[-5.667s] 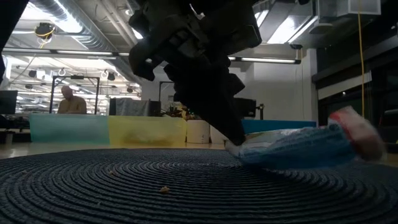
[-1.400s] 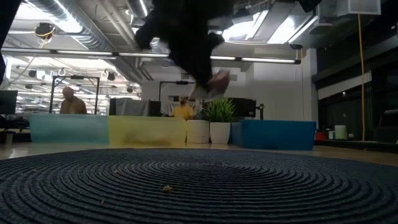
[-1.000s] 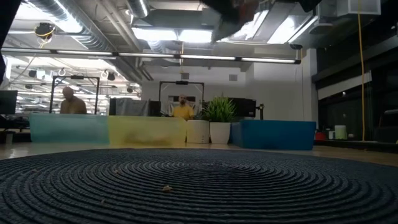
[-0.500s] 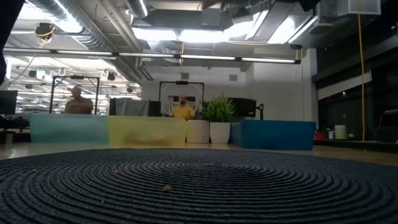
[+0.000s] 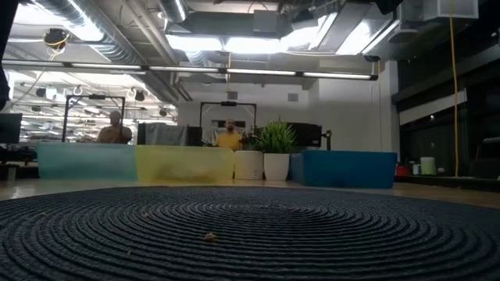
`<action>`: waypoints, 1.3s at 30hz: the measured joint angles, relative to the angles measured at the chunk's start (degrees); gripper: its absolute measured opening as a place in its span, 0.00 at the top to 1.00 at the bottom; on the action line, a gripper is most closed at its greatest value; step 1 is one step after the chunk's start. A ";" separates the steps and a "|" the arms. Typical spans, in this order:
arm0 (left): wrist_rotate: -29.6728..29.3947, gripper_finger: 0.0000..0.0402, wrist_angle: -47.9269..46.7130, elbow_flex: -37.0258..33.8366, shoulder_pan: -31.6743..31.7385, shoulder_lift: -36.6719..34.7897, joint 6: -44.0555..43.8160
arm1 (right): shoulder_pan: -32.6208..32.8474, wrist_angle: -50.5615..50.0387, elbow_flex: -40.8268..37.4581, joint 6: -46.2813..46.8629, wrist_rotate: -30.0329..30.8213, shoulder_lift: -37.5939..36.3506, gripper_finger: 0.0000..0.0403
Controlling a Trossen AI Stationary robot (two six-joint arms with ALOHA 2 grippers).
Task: Pick and place Granola Bars by type
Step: Put the red granola bar into the green bin
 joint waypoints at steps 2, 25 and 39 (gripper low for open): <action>-0.03 0.98 -0.01 0.00 1.94 -1.52 -1.08 | 0.01 0.01 0.00 0.00 0.00 0.00 0.49; 0.00 0.98 -13.95 -2.14 18.11 -6.14 -0.53 | 0.00 0.04 0.00 0.04 1.55 0.00 0.49; 11.19 0.98 -6.34 -28.48 36.09 -12.46 1.14 | 0.00 0.04 0.00 1.70 1.55 0.00 0.49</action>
